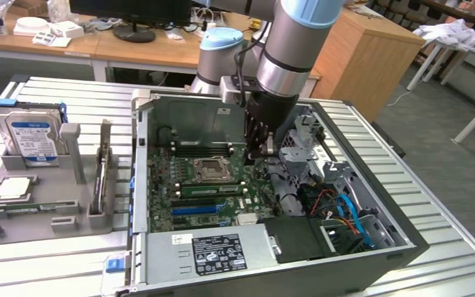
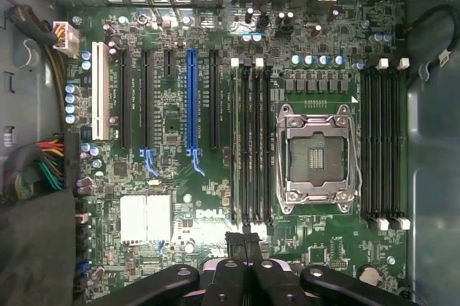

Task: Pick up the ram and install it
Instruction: 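Press down the ram until it locks into place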

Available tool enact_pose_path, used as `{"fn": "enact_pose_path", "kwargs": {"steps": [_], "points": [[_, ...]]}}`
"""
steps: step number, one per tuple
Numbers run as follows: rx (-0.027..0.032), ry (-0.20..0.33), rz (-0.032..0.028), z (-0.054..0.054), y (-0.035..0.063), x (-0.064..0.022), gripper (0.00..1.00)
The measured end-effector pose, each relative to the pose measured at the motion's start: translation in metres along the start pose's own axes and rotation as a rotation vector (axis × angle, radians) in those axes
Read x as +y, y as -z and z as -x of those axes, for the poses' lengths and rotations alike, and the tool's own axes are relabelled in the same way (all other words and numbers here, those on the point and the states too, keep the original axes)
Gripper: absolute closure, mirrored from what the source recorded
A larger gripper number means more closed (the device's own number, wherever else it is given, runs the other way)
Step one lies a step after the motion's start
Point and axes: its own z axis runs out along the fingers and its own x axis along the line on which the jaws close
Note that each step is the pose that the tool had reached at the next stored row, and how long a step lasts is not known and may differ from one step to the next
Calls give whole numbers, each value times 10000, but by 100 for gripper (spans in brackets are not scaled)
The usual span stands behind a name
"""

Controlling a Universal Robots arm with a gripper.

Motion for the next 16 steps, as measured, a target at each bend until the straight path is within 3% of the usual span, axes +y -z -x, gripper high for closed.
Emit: {"fn": "enact_pose_path", "kwargs": {"steps": [16], "points": [[0,1,0,-3,-65,-1,89]]}}
